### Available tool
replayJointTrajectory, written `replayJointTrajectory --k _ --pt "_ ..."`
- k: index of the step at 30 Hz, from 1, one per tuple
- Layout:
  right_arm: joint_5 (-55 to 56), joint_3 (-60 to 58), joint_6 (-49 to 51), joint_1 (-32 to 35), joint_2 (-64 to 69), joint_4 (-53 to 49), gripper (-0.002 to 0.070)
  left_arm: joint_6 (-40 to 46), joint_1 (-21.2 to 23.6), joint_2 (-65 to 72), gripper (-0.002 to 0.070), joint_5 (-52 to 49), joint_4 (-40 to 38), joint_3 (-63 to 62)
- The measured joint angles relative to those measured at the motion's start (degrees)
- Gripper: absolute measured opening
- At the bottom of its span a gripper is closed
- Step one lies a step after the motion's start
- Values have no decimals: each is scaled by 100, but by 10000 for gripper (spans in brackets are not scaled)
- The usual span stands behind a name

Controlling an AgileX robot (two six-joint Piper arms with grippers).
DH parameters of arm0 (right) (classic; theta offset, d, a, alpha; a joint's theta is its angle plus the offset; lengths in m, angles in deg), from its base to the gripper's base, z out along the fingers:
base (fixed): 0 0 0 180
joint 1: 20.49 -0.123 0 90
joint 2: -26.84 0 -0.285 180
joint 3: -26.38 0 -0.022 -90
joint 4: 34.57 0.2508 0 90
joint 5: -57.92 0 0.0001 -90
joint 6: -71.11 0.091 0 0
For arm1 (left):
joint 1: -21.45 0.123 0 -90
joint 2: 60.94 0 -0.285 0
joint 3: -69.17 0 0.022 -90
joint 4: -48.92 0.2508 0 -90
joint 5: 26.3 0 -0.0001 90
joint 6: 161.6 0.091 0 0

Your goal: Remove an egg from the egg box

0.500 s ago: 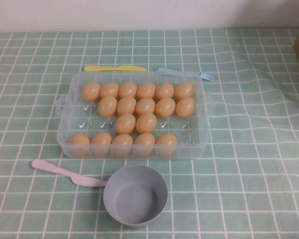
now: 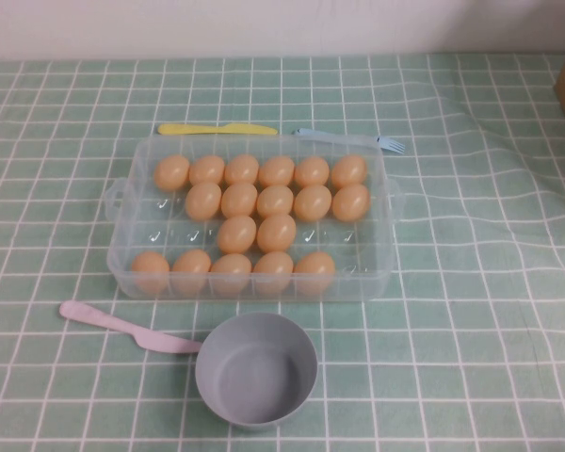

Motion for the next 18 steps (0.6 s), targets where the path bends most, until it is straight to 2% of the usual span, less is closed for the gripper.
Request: replayJointTrajectory --k 18 --pt "0 0 0 0 -25 0 -18 -224 0 0 -4 376 -267 0"
